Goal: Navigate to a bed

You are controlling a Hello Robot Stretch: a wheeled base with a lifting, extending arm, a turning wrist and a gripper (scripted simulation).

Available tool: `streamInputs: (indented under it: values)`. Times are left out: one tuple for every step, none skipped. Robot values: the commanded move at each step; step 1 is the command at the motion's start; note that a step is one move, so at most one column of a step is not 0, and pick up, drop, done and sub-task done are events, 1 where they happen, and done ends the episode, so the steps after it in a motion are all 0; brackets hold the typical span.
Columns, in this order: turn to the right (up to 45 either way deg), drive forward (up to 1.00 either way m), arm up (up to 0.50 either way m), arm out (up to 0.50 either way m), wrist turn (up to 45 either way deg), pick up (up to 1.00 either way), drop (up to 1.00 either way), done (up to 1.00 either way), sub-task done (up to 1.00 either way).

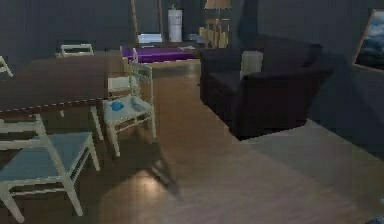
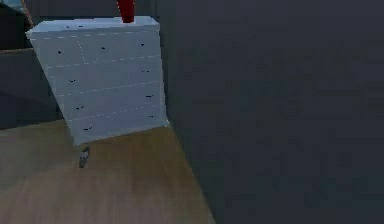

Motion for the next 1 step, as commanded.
streamInputs:
  values:
    - [0.0,1.00,0.00,0.00,0.0,0.00,0.00,0.00,0.00]
